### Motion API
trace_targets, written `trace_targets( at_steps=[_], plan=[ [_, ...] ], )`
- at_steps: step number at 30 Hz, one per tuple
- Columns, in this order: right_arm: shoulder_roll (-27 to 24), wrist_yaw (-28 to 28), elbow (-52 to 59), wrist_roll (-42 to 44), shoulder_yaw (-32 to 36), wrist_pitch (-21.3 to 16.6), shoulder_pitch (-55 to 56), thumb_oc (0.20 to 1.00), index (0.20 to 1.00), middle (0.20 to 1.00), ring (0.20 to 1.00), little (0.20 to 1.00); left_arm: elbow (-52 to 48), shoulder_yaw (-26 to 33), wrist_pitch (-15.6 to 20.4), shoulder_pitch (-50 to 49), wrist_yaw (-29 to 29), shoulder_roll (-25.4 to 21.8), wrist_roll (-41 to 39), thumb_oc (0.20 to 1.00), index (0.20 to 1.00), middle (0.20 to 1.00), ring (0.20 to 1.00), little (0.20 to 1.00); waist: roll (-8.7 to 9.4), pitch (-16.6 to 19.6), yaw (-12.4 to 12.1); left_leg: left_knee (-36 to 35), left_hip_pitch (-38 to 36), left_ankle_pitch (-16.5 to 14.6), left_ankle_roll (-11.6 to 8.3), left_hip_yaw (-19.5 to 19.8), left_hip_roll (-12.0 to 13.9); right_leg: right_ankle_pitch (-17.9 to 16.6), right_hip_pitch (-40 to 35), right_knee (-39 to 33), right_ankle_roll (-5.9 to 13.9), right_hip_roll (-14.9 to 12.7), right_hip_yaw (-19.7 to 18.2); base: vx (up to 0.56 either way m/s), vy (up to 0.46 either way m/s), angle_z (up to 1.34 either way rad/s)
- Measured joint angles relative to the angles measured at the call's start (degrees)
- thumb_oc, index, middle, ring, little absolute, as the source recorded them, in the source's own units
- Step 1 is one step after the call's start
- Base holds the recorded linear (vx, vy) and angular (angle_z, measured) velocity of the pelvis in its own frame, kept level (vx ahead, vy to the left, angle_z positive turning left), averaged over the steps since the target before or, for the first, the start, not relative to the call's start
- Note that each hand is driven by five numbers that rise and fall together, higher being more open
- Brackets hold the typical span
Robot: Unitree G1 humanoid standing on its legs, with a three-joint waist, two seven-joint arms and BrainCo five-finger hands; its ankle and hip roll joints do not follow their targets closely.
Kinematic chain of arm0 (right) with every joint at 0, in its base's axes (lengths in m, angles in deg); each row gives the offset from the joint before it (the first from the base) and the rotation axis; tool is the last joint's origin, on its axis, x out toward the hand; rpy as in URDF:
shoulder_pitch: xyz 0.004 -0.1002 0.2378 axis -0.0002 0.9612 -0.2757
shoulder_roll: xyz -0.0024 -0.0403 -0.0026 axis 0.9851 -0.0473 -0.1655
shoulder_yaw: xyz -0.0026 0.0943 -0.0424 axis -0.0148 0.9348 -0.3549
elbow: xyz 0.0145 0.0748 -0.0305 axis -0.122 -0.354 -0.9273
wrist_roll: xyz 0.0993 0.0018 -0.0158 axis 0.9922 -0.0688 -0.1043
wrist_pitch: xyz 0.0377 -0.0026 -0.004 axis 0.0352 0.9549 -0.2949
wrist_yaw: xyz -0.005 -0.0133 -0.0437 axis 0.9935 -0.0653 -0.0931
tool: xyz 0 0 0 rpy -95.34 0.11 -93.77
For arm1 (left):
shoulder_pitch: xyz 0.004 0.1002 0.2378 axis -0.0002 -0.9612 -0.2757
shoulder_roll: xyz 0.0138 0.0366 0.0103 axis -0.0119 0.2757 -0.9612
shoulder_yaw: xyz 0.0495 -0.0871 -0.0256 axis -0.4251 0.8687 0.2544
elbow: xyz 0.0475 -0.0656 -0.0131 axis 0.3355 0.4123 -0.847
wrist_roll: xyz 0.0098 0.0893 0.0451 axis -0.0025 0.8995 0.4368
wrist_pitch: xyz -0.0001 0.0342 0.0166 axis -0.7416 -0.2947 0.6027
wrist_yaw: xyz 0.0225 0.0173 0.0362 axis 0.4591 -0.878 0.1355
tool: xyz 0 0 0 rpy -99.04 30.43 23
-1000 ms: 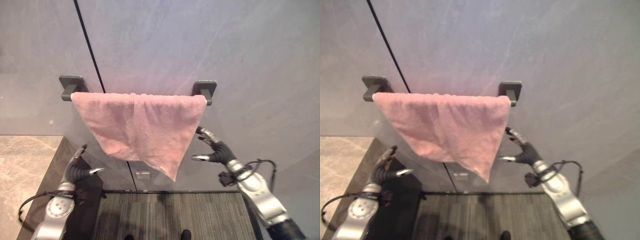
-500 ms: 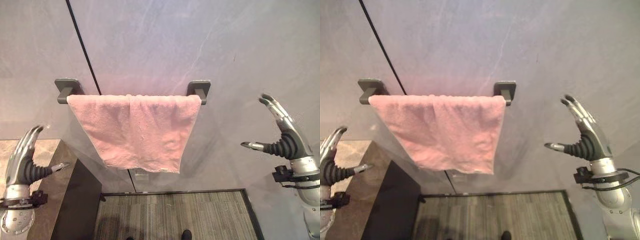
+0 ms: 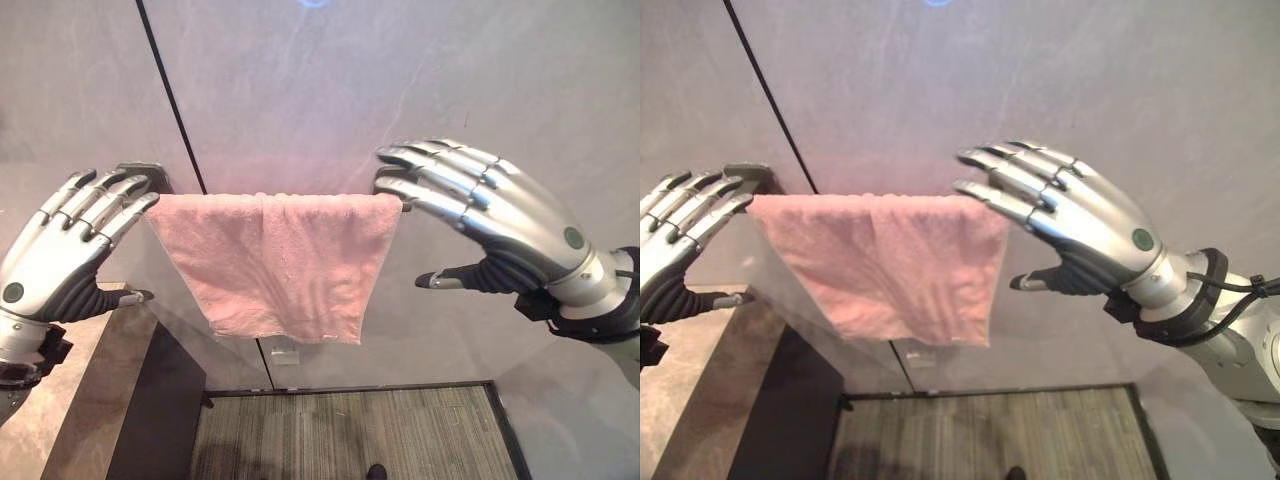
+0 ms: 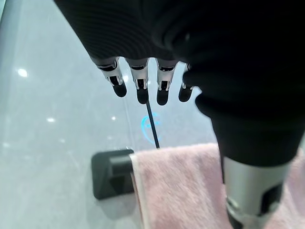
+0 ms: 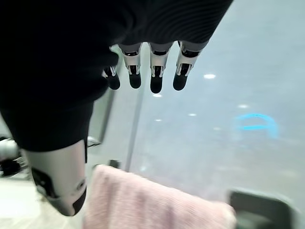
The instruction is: Put brush and paste in cup on sink, flatten towel.
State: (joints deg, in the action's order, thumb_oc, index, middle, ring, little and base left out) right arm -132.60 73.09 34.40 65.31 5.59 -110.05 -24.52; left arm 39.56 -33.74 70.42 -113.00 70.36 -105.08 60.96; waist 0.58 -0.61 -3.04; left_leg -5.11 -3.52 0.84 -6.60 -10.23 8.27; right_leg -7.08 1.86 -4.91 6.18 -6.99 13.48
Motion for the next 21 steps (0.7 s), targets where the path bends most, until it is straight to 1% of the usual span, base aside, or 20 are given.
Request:
trace_targets(
  at_steps=[2, 4, 5, 6, 8, 9, 11, 14, 19, 21],
  plan=[
    [-1.51, -0.02, -0.20, -0.65, -4.04, 0.09, -4.83, 1.000, 1.000, 1.000, 1.000, 1.000, 0.06, -0.14, 0.13, 0.20, 0.02, -2.19, -0.14, 1.000, 1.000, 1.000, 1.000, 1.000, 0.27, 0.09, -0.15, 0.00, 0.12, -0.02, 0.00, -0.01, 0.03, 0.00, 0.11, 0.00, 0.02, 0.04, -0.04, 0.00, 0.000, 0.00],
    [-4.09, 0.49, -0.61, -1.14, -10.93, 0.25, -11.82, 1.000, 1.000, 1.000, 1.000, 1.000, 0.11, -0.88, 0.25, 2.16, 0.14, -5.11, -0.46, 1.000, 1.000, 1.000, 1.000, 1.000, 0.34, 0.12, -0.15, 0.00, 0.24, -0.01, 0.00, -0.03, 0.05, 0.05, 0.21, 0.00, 0.11, 0.04, -0.02, 0.00, 0.000, 0.00],
    [-4.49, 1.37, -1.37, -1.53, -14.39, 0.17, -15.34, 1.000, 1.000, 1.000, 1.000, 1.000, 0.20, -1.53, 0.29, 3.53, 0.21, -6.51, -0.66, 1.000, 1.000, 1.000, 1.000, 1.000, 0.45, 0.17, -0.15, 0.00, 0.27, 0.00, 0.00, 0.00, 0.04, 0.05, 0.22, 0.00, 0.15, 0.03, 0.00, 0.00, 0.000, 0.00],
    [-4.42, 2.01, -2.29, -1.68, -18.92, 0.29, -19.50, 1.000, 1.000, 1.000, 1.000, 1.000, 0.62, -3.81, 0.19, 6.30, 0.22, -8.01, -0.78, 1.000, 1.000, 1.000, 1.000, 1.000, 0.56, 0.31, -0.10, 0.01, 0.28, 0.01, 0.00, 0.01, 0.02, -0.05, 0.19, 0.00, 0.05, 0.01, 0.03, 0.00, 0.010, 0.04],
    [-4.12, 2.62, -4.68, -2.54, -24.69, 0.56, -25.01, 1.000, 1.000, 1.000, 1.000, 1.000, 1.18, -8.23, 0.48, 10.38, 0.28, -10.88, -0.80, 1.000, 1.000, 1.000, 1.000, 1.000, 0.88, 0.50, -0.30, 0.01, 0.42, 0.03, -0.02, 0.09, 0.00, -0.05, 0.20, 0.00, 0.05, 0.00, 0.25, 0.01, 0.010, 0.05],
    [-3.95, 2.86, -5.26, -2.79, -25.58, 0.63, -25.93, 1.000, 1.000, 1.000, 1.000, 1.000, 1.35, -9.07, 0.59, 10.85, 0.41, -11.32, -0.80, 1.000, 1.000, 1.000, 1.000, 1.000, 0.93, 0.53, -0.41, 0.01, 0.42, 0.03, -0.02, 0.10, -0.03, -0.05, 0.18, 0.00, 0.05, 0.00, 0.27, 0.00, 0.000, 0.00],
    [-1.77, 3.68, -8.25, -3.38, -28.85, 1.13, -28.71, 1.000, 1.000, 1.000, 1.000, 1.000, 3.14, -13.64, 0.59, 14.34, 1.14, -11.60, -0.78, 1.000, 1.000, 1.000, 1.000, 1.000, 0.97, 0.57, -0.27, 0.01, 0.17, 0.04, -0.02, 0.10, -0.23, -0.06, -0.02, 0.00, 0.03, -0.06, 0.31, 0.03, 0.020, 0.00],
    [0.30, 4.65, -10.58, -4.91, -30.89, 2.03, -29.99, 1.000, 1.000, 1.000, 1.000, 1.000, 3.99, -18.20, 0.63, 18.62, 2.10, -11.61, -0.77, 1.000, 1.000, 1.000, 1.000, 1.000, 0.98, 0.56, -0.25, 0.01, 0.34, 0.04, -0.04, 0.26, -0.24, -0.06, 0.00, 0.00, 0.03, -0.05, 0.53, 0.01, 0.006, 0.03],
    [2.12, 4.72, -11.90, -5.43, -31.07, 2.48, -31.07, 1.000, 1.000, 1.000, 1.000, 1.000, 4.54, -21.93, 0.68, 23.48, 3.24, -12.06, -0.76, 1.000, 1.000, 1.000, 1.000, 1.000, 0.91, 0.51, -0.07, 0.02, 0.24, 0.04, -0.05, 0.38, -0.21, -0.07, 0.03, 0.00, 0.02, 0.02, 0.76, 0.01, 0.003, 0.02],
    [3.10, 4.79, -12.77, -5.42, -32.26, 2.99, -31.79, 1.000, 1.000, 1.000, 1.000, 1.000, 5.23, -24.34, 0.60, 25.83, 3.55, -12.22, -0.79, 1.000, 1.000, 1.000, 1.000, 1.000, 0.86, 0.48, -0.10, 0.02, 0.19, 0.04, -0.05, 0.36, -0.25, -0.07, -0.02, 0.01, 0.02, 0.01, 0.76, 0.00, 0.000, 0.00]
  ],
)
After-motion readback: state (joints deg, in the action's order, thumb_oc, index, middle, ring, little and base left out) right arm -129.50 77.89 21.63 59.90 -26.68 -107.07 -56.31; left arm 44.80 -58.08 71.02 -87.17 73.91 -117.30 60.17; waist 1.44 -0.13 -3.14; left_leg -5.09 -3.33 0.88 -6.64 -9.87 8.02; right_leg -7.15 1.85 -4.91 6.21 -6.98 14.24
